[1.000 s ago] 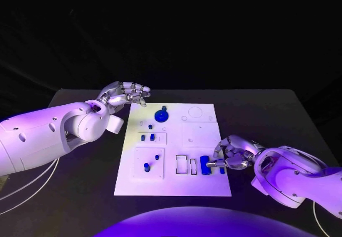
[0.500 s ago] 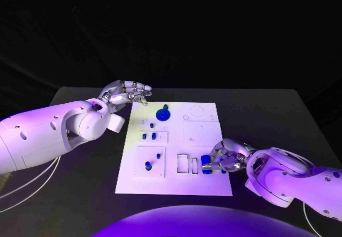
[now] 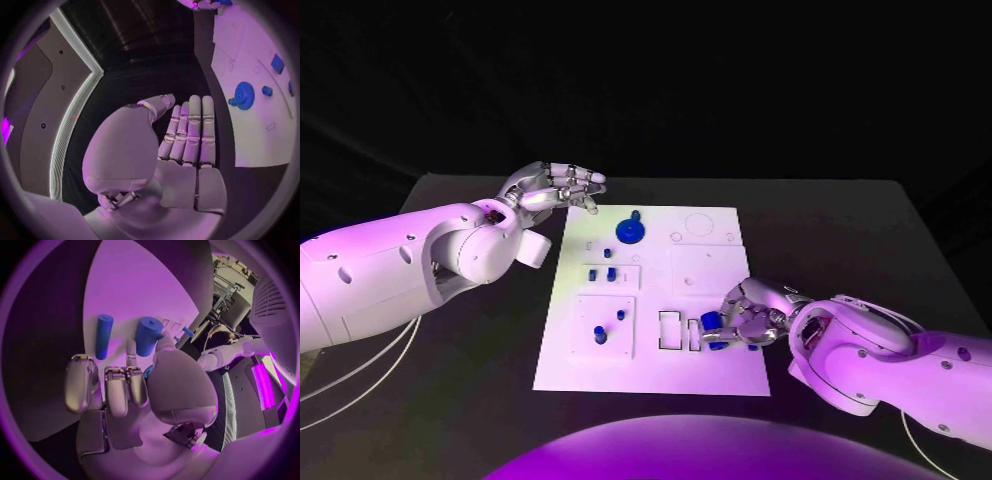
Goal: Assemble the parts on the task board
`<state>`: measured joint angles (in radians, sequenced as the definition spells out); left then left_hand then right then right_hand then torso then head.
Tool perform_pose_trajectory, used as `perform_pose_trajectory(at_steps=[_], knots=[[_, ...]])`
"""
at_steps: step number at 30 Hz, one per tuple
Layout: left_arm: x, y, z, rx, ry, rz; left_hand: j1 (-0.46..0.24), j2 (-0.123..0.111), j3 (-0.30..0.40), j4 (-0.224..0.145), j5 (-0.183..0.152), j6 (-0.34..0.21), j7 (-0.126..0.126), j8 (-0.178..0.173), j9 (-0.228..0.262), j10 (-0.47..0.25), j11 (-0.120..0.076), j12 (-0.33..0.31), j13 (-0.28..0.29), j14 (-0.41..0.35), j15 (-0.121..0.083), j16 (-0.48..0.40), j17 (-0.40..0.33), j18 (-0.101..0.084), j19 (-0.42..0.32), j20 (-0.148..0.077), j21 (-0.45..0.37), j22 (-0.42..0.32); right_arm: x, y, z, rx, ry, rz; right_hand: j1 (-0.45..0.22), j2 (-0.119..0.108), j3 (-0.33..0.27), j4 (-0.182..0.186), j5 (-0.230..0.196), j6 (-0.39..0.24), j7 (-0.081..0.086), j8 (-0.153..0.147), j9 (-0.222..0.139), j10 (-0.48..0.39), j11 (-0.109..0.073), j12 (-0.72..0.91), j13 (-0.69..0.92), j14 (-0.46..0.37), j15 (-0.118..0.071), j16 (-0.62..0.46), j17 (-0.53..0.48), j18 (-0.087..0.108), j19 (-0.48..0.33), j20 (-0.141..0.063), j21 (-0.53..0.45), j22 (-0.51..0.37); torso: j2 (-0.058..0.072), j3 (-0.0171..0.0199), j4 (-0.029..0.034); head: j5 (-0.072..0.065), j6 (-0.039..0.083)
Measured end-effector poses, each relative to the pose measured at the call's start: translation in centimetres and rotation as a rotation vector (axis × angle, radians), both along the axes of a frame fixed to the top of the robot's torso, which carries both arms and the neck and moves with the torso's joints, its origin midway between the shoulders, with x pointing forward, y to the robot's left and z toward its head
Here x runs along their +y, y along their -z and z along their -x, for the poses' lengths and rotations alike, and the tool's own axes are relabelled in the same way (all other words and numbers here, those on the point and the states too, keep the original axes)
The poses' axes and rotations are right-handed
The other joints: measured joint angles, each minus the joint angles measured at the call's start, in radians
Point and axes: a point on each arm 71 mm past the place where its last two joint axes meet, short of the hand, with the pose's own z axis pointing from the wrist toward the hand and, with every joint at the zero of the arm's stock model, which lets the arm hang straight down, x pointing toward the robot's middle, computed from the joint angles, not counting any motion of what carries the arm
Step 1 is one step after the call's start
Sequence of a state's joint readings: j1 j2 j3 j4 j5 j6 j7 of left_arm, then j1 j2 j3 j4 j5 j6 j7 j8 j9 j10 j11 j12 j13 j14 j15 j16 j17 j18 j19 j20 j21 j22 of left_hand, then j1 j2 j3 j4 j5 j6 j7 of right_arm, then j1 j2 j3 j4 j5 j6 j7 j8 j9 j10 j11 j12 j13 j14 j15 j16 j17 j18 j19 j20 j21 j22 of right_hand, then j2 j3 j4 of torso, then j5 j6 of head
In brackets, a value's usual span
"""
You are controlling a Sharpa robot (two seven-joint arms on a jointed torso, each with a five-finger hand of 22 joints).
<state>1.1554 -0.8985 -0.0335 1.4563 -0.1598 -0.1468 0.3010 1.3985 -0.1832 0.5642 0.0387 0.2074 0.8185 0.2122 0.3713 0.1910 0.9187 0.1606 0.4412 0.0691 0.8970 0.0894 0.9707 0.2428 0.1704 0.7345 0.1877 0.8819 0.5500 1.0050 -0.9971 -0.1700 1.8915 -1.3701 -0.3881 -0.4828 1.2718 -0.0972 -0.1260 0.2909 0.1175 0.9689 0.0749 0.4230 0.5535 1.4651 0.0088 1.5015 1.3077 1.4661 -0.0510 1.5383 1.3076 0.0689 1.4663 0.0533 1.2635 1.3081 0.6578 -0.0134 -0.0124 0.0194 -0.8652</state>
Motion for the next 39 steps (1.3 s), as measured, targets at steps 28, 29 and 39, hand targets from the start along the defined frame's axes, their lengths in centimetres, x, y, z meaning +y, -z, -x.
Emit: perform_pose_trajectory(at_steps=[28, 29, 39], knots=[[0.0, 0.0, 0.0, 0.002, 0.003, 0.0, 0.0, 0.0, 0.0, 0.0, 0.0, 0.0, 0.0, 0.0, 0.0, -0.004, -0.004, 0.0, 0.0, 0.0, 0.0, 0.0, -0.001, 0.0, 0.0, 0.0, -0.005, -0.001, -0.6, -0.7, 0.7, 0.034, 0.111, -0.082, 0.152, -0.002, 0.135, 0.0, 0.001, 0.03, 0.002, -0.033, -0.056, 0.0, -0.007, 0.0, 0.0, -0.003, -0.01, 0.004, 0.0, 0.0, 0.0, -0.007, 0.02, 0.0, 0.002, -0.0019, 0.0057, -0.006, 0.009], [0.0, 0.0, 0.0, 0.002, 0.003, 0.0, 0.0, 0.0, 0.0, 0.0, 0.0, 0.0, 0.0, 0.0, 0.0, -0.004, -0.004, 0.0, 0.0, 0.0, 0.0, 0.0, -0.001, 0.0, 0.0, 0.0, -0.005, -0.001, -0.7, -0.8, 0.6, 0.038, 0.118, -0.09, 0.151, -0.001, 0.135, 0.0, 0.001, 0.03, 0.002, -0.033, -0.056, 0.0, -0.007, 0.0, 0.0, -0.003, -0.01, 0.004, 0.0, 0.0, 0.0, -0.007, 0.02, 0.0, 0.002, -0.0021, 0.0058, -0.006, 0.009], [0.0, 0.0, 0.0, 0.003, 0.005, 0.0, 0.0, 0.0, 0.0, 0.0, 0.0, 0.0, 0.0, 0.0, 0.0, -0.004, -0.004, 0.0, 0.0, 0.0, 0.0, 0.0, -0.001, 0.0, 0.0, 0.0, -0.005, -0.001, -0.4, -2.5, 0.2, 0.031, 0.157, -0.15, 0.134, 0.016, 0.146, 0.0, 0.0, 0.03, 0.002, -0.033, -0.105, 0.0, -0.014, 0.0, 0.0, 0.001, -0.014, 0.01, 0.001, 0.0, 0.0, -0.007, 0.043, 0.0, 0.002, -0.0032, 0.0079, -0.009, 0.011]])
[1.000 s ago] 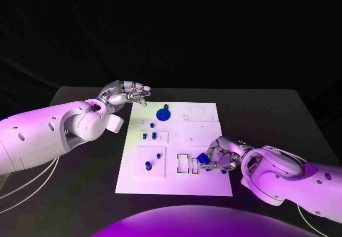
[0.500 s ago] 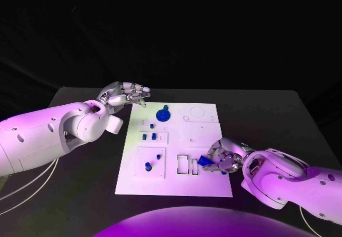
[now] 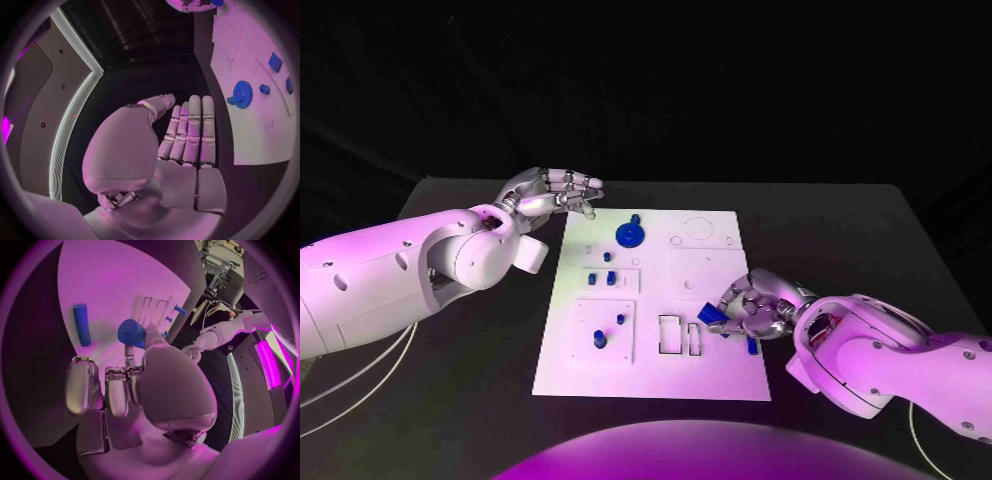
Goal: Assemble the parts on the task board
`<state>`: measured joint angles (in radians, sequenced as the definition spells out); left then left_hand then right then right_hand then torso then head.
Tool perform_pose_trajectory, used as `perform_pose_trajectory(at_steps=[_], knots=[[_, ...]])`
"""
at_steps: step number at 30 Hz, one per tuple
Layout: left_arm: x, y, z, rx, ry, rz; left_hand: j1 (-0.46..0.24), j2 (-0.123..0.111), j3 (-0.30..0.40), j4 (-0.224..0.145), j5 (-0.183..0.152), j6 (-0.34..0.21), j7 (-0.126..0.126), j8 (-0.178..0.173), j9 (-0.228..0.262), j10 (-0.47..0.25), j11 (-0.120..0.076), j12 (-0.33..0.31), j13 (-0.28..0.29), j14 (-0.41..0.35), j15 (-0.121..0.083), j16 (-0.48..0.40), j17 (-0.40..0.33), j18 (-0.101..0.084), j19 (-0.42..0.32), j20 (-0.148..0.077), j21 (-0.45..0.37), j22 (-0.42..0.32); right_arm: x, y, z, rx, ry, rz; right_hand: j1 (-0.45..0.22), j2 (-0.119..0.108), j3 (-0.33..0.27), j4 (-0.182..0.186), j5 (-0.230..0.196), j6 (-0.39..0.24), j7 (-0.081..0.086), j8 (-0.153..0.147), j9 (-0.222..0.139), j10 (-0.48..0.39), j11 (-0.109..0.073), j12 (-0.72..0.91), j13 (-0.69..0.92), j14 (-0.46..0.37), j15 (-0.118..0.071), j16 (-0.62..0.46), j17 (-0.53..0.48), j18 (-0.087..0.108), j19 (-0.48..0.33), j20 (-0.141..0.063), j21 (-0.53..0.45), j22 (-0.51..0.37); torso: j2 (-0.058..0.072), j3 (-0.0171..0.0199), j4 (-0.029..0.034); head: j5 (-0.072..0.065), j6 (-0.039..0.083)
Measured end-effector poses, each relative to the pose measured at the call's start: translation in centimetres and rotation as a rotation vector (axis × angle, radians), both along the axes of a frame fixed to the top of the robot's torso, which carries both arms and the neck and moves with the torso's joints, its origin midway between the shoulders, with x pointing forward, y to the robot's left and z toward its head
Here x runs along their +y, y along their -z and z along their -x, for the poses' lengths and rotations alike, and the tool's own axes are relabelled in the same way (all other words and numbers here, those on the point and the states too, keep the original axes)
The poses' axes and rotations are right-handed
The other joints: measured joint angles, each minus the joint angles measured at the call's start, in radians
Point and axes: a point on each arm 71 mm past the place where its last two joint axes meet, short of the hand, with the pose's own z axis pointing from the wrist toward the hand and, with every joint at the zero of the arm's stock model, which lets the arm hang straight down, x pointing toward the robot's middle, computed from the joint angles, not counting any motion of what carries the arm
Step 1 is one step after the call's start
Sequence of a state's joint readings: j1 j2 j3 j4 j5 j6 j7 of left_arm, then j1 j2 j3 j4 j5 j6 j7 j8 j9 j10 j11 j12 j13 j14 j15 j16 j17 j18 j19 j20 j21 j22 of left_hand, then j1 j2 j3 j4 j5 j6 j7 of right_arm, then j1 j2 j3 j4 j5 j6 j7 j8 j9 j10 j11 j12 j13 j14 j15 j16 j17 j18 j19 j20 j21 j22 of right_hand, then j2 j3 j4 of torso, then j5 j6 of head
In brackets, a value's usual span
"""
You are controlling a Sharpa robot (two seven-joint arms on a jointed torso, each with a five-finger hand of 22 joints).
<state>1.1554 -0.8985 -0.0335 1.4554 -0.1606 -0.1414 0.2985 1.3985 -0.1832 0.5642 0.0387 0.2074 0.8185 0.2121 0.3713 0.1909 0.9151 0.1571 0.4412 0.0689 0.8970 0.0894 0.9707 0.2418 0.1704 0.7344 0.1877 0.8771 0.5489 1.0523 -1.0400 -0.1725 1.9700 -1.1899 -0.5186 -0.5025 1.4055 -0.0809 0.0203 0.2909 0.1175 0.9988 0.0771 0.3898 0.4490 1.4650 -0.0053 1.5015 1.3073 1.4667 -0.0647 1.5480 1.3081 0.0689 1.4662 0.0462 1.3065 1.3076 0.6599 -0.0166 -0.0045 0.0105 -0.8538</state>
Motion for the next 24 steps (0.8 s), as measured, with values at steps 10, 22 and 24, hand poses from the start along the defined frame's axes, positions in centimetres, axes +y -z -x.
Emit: perform_pose_trajectory(at_steps=[10, 22, 24], knots=[[0.0, 0.0, 0.0, 0.0, 0.002, 0.001, 0.0, 0.0, 0.0, 0.0, 0.0, 0.0, 0.0, 0.0, 0.0, 0.0, 0.0, 0.0, 0.0, 0.0, 0.0, 0.0, 0.0, 0.0, 0.0, 0.0, 0.0, 0.0, 1.8, 0.2, -0.2, 0.026, -0.02, -0.033, -0.043, 0.05, 0.023, -0.001, -0.002, 0.011, 0.011, 0.0, -0.392, 0.002, -0.009, 0.015, 0.0, 0.0, -0.007, 0.0, 0.0, -0.015, 0.0, -0.007, 0.02, 0.0, 0.002, -0.0002, 0.0019, -0.006, -0.001], [-0.2, 0.0, 0.0, 0.0, 0.006, 0.002, 0.0, 0.0, 0.0, 0.0, 0.0, 0.0, 0.0, 0.0, 0.0, 0.0, 0.0, 0.0, 0.0, 0.0, 0.0, 0.0, 0.0, 0.0, 0.0, 0.0, 0.0, -0.001, 4.6, 1.4, 0.1, 0.076, -0.079, -0.063, -0.122, 0.039, 0.009, -0.001, -0.002, 0.026, 0.017, 0.021, -0.333, 0.002, -0.009, 0.03, 0.001, 0.0, -0.007, 0.004, 0.0, -0.015, 0.0, -0.007, 0.023, 0.0, 0.002, -0.0001, 0.0034, -0.008, -0.004], [-0.2, 0.0, 0.0, 0.001, 0.007, 0.002, 0.0, 0.0, 0.0, 0.0, 0.0, 0.0, 0.0, 0.0, 0.0, 0.0, 0.0, 0.0, 0.0, 0.0, 0.0, 0.0, 0.0, 0.0, 0.0, 0.0, 0.0, -0.001, 4.8, 1.4, 0.0, 0.077, -0.083, -0.065, -0.122, 0.039, 0.009, -0.001, -0.002, 0.026, 0.016, 0.021, -0.311, 0.002, -0.009, 0.03, 0.001, 0.0, -0.007, 0.004, 0.0, -0.015, 0.0, -0.007, 0.023, 0.0, 0.002, -0.0002, 0.0034, -0.006, -0.005]])
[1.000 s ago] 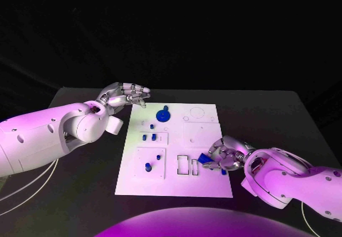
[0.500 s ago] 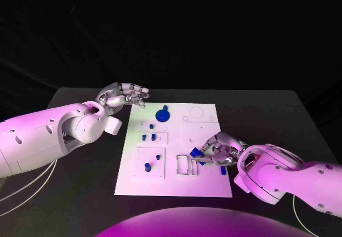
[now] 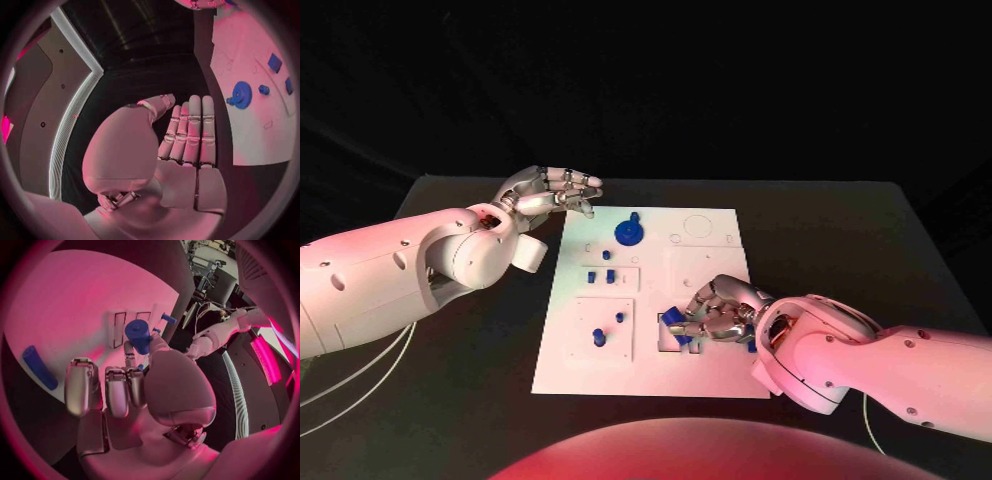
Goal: Assemble the parts on the task board
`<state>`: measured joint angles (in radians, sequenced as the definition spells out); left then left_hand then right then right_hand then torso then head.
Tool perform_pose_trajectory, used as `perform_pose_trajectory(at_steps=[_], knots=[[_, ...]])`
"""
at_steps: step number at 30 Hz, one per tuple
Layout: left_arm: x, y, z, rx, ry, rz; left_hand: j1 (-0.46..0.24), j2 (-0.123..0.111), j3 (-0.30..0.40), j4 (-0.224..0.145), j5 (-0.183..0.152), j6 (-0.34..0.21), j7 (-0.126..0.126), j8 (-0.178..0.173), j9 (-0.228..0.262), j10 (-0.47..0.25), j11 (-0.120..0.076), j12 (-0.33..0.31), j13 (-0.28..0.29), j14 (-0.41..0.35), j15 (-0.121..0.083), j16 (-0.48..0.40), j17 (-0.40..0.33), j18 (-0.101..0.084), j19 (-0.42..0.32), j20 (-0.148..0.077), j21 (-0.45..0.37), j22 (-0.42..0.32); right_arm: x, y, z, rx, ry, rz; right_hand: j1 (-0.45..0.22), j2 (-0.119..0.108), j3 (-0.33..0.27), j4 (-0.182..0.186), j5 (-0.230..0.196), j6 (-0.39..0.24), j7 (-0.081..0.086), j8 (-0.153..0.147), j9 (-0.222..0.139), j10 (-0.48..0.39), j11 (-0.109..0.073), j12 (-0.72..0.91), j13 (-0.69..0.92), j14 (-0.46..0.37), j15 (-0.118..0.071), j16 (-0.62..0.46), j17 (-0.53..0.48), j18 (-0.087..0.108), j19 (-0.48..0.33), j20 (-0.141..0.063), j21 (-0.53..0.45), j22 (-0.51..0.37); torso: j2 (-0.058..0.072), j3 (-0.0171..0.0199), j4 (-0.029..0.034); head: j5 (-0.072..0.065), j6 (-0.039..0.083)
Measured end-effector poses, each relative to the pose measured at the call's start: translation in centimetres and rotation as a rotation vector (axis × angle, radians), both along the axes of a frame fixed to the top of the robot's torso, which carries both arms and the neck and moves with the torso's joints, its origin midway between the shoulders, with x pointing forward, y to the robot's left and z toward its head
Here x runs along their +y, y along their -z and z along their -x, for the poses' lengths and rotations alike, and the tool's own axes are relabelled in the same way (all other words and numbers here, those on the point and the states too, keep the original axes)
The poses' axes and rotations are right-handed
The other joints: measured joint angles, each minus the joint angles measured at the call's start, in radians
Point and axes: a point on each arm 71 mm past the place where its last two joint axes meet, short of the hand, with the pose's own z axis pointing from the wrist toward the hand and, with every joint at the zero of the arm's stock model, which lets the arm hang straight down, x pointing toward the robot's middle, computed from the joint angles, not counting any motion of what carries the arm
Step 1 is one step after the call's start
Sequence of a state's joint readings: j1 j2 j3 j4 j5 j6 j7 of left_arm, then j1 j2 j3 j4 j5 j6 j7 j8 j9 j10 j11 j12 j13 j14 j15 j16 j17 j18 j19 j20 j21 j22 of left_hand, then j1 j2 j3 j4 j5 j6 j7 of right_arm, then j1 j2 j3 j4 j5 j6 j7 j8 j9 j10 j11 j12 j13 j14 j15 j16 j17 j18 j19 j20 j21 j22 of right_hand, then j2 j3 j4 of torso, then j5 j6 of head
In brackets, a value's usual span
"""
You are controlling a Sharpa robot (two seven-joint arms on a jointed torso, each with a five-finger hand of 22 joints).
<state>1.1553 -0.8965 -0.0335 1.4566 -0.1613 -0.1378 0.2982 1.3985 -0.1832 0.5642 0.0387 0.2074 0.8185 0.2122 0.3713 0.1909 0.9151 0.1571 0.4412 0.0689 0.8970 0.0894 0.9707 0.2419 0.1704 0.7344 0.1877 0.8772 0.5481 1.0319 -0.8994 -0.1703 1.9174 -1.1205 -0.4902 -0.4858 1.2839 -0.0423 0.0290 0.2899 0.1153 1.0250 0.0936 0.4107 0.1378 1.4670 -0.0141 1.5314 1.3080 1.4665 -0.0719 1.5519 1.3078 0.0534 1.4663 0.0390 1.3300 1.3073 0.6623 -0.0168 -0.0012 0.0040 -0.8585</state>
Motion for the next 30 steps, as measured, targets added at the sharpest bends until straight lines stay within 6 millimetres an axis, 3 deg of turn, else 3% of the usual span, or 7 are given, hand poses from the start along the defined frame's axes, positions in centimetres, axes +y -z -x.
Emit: perform_pose_trajectory(at_steps=[2, 6, 8, 17, 20, 26, 30], knots=[[0.0, 0.0, 0.0, 0.0, 0.0, 0.0, 0.0, 0.0, 0.0, 0.0, 0.0, 0.0, 0.0, 0.0, 0.0, 0.0, 0.0, 0.0, 0.0, 0.0, 0.0, 0.0, 0.0, 0.0, 0.0, 0.0, 0.0, 0.0, 0.07, 0.05, -0.07, 0.001, -0.002, 0.0, -0.004, -0.004, 0.0, 0.0, 0.0, 0.0, 0.0, 0.0, 0.066, 0.0, 0.0, 0.005, 0.0, -0.002, -0.002, 0.0, 0.0, 0.0, 0.0, 0.0, 0.004, 0.0, 0.0, -0.0001, 0.0, 0.001, -0.001], [0.01, 0.0, 0.01, 0.0, 0.001, 0.0, 0.0, 0.0, 0.0, 0.0, 0.0, 0.0, 0.0, 0.0, 0.0, 0.0, 0.0, 0.0, 0.0, 0.0, 0.0, 0.0, 0.0, 0.0, 0.0, 0.0, 0.0, 0.0, 0.24, 0.17, -0.15, 0.003, -0.005, 0.001, -0.015, -0.012, -0.001, 0.001, -0.002, 0.0, 0.0, 0.0, 0.249, -0.002, -0.002, 0.005, 0.0, -0.004, -0.004, 0.0, 0.0, 0.0, 0.0, 0.0, 0.004, 0.0, 0.0, -0.0003, 0.0, 0.001, -0.001], [0.02, 0.0, 0.02, 0.0, 0.001, 0.0, 0.0, 0.0, 0.0, 0.0, 0.0, 0.0, 0.0, 0.0, 0.0, 0.0, 0.0, 0.0, 0.0, 0.0, 0.0, 0.0, 0.0, 0.0, 0.0, 0.0, 0.0, 0.0, 0.32, 0.25, -0.13, 0.006, -0.009, 0.002, -0.016, -0.01, -0.003, 0.0, -0.003, 0.0, 0.0, 0.001, 0.321, -0.003, -0.003, 0.005, 0.0, -0.003, -0.004, 0.0, 0.0, 0.0, 0.0, 0.0, 0.004, 0.0, 0.0, -0.0004, 0.0, 0.001, -0.001], [0.07, -0.01, 0.04, 0.001, 0.002, 0.0, 0.0, 0.0, -0.003, -0.003, 0.0, -0.004, -0.004, 0.0, 0.0, 0.0, 0.0, 0.0, 0.001, 0.0, 0.0, 0.0, -0.001, 0.0, 0.0, 0.0, 0.0, 0.0, 0.59, 0.6, 0.06, 0.024, -0.025, 0.012, -0.089, 0.01, -0.041, 0.004, -0.003, 0.01, 0.0, 0.023, 0.377, 0.001, -0.007, 0.008, 0.0, 0.0, -0.007, 0.0, 0.0, 0.0, 0.0, -0.007, 0.004, 0.0, 0.0, -0.0005, 0.0007, 0.004, -0.005], [0.07, 0.0, 0.04, 0.002, 0.002, 0.0, 0.0, 0.0, -0.003, -0.003, 0.0, -0.004, -0.003, 0.0, 0.0, 0.0, 0.0, 0.0, 0.001, 0.0, 0.0, 0.0, -0.001, 0.0, 0.0, 0.0, 0.0, 0.0, 0.66, 0.73, 0.18, 0.032, -0.031, 0.016, -0.126, 0.015, -0.063, 0.004, -0.003, 0.026, -0.012, 0.031, 0.379, -0.002, -0.012, 0.008, 0.0, -0.002, -0.01, 0.0, 0.0, 0.0, 0.0, -0.007, 0.005, 0.001, 0.0, -0.0006, 0.001, 0.004, -0.005], [0.07, 0.0, 0.05, 0.002, 0.003, -0.001, 0.0, 0.0, -0.003, -0.003, 0.0, -0.003, -0.003, 0.0, 0.0, -0.004, 0.004, 0.0, 0.001, 0.0, 0.0, 0.0, -0.001, 0.0, 0.0, 0.0, 0.0, -0.001, 0.76, 0.87, 0.3, 0.041, -0.038, 0.021, -0.182, 0.037, -0.114, 0.004, -0.001, 0.08, -0.062, 0.047, 0.39, -0.006, -0.028, 0.012, 0.0, -0.002, -0.016, 0.0, 0.0, 0.0, 0.0, -0.014, 0.008, 0.001, 0.0, -0.0012, 0.0012, 0.004, -0.004], [0.06, 0.01, 0.04, 0.003, 0.004, -0.001, 0.0, 0.0, -0.003, -0.003, 0.0, -0.003, -0.003, 0.0, 0.0, -0.004, 0.004, 0.0, 0.001, 0.0, 0.0, 0.0, -0.001, 0.0, 0.0, 0.0, 0.0, -0.001, 0.85, 0.89, 0.28, 0.04, -0.04, 0.024, -0.212, 0.051, -0.144, 0.006, -0.001, 0.078, -0.061, 0.054, 0.392, -0.004, -0.025, 0.012, 0.0, -0.002, -0.016, 0.0, 0.0, 0.0, 0.0, -0.014, 0.012, 0.001, 0.001, -0.0018, 0.0018, 0.001, -0.003]])
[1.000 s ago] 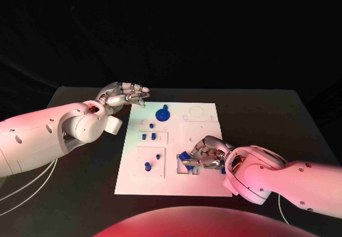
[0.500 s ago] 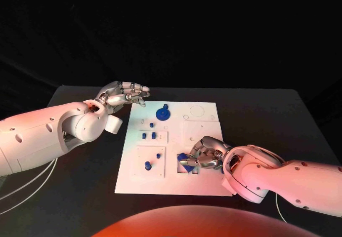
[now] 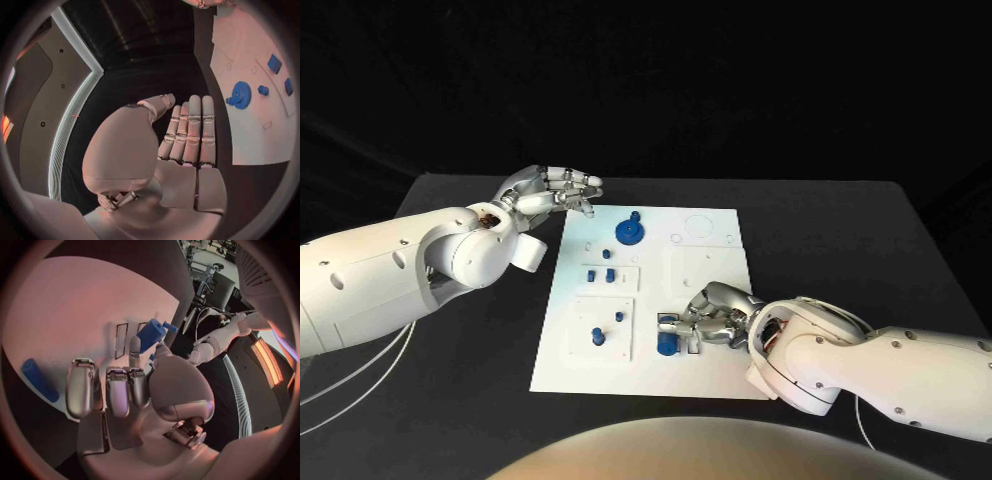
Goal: Assemble the parts on the task board
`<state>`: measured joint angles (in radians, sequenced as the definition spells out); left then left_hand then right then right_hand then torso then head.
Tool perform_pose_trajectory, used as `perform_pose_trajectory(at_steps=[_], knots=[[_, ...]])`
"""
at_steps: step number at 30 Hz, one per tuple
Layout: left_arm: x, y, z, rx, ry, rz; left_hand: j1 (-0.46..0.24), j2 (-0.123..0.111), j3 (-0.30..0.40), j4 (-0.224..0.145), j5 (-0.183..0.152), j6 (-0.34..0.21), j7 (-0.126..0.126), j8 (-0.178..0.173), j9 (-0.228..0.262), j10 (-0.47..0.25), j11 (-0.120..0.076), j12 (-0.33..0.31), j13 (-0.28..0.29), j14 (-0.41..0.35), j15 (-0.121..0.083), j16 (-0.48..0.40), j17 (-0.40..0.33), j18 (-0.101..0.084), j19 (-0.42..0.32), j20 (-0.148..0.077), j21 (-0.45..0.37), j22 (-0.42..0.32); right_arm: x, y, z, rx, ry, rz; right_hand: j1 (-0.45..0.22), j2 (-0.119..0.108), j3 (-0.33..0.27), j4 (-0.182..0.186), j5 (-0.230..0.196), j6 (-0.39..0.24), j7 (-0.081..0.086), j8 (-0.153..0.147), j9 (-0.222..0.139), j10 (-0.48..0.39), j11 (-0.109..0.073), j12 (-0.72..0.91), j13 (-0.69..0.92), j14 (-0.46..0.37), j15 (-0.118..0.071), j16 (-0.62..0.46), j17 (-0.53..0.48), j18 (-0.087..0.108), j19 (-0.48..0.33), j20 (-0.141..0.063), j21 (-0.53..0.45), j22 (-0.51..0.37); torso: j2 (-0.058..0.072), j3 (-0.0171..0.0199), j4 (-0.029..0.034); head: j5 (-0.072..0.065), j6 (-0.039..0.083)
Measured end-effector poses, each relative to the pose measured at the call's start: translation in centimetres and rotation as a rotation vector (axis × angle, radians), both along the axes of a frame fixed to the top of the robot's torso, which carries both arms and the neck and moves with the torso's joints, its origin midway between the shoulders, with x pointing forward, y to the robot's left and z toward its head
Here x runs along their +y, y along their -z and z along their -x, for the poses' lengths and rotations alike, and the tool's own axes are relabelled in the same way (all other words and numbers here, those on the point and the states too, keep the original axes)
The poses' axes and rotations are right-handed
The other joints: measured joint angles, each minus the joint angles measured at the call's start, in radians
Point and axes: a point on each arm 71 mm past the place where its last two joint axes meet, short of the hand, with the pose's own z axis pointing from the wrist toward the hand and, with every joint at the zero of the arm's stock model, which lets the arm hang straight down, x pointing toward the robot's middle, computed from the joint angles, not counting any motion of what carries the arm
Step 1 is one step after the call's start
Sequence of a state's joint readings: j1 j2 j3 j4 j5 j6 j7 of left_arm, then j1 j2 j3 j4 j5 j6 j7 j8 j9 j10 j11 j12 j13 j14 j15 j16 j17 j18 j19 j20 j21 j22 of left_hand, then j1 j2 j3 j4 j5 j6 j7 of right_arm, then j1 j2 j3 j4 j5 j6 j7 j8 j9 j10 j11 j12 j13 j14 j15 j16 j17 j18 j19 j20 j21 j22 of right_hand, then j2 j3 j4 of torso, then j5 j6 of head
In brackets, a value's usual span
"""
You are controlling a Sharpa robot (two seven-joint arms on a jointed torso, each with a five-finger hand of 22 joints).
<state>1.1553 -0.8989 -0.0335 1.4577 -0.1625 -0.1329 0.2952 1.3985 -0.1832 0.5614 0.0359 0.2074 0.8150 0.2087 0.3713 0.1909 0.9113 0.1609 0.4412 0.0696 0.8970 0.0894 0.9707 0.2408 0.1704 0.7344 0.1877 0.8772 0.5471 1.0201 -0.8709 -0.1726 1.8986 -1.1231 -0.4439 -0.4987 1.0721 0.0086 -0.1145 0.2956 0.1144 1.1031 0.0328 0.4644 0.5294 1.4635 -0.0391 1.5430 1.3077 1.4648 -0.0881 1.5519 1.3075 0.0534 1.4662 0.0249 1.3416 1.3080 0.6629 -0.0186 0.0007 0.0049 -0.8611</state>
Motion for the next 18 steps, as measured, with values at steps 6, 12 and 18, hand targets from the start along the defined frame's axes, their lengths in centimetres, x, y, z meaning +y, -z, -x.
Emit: perform_pose_trajectory(at_steps=[6, 12, 18], knots=[[0.01, 0.01, -0.01, 0.001, 0.0, -0.001, 0.0, 0.0, 0.0, 0.0, 0.0, 0.0, 0.0, 0.0, 0.0, 0.0, 0.0, 0.0, 0.0, 0.0, 0.0, 0.0, 0.0, 0.0, 0.0, 0.0, 0.0, 0.0, 0.12, -0.02, -0.03, -0.006, -0.004, 0.003, -0.058, -0.002, -0.052, 0.002, 0.0, -0.004, -0.004, 0.012, 0.006, 0.0, 0.0, 0.0, 0.0, 0.0, 0.0, 0.0, 0.0, 0.0, 0.0, 0.0, 0.0, 0.0, 0.001, 0.0, 0.0009, -0.002, 0.0], [0.02, 0.02, -0.01, 0.001, 0.0, -0.001, 0.0, 0.0, 0.0, 0.0, 0.0, 0.0, 0.0, 0.0, 0.0, 0.0, 0.0, 0.0, 0.0, 0.0, 0.0, 0.0, 0.0, 0.0, 0.0, 0.0, 0.0, 0.0, -0.21, -0.08, 0.05, -0.009, -0.007, 0.008, -0.033, 0.0, -0.058, -0.003, 0.0, -0.008, -0.001, 0.019, 0.009, 0.0, 0.0, 0.0, 0.0, 0.0, 0.0, 0.0, 0.0, 0.0, 0.0, 0.0, 0.0, 0.0, 0.0, 0.0005, 0.001, 0.0, 0.0], [0.1, 0.02, -0.03, 0.001, -0.002, -0.002, 0.0, 0.0, 0.0, 0.0, 0.0, 0.0, 0.0, 0.0, 0.0, 0.0, 0.0, 0.0, 0.0, 0.0, 0.0, 0.0, 0.0, 0.0, 0.0, 0.0, 0.0, 0.0, -0.69, -0.38, 0.54, -0.005, -0.026, 0.005, 0.088, -0.017, -0.069, -0.009, 0.0, -0.012, -0.003, 0.023, 0.01, 0.0, 0.0, 0.008, 0.0, 0.0, 0.0, 0.0, 0.0, 0.0, 0.0, 0.0, 0.0, 0.0, 0.0, 0.0012, 0.0003, 0.002, -0.002]])
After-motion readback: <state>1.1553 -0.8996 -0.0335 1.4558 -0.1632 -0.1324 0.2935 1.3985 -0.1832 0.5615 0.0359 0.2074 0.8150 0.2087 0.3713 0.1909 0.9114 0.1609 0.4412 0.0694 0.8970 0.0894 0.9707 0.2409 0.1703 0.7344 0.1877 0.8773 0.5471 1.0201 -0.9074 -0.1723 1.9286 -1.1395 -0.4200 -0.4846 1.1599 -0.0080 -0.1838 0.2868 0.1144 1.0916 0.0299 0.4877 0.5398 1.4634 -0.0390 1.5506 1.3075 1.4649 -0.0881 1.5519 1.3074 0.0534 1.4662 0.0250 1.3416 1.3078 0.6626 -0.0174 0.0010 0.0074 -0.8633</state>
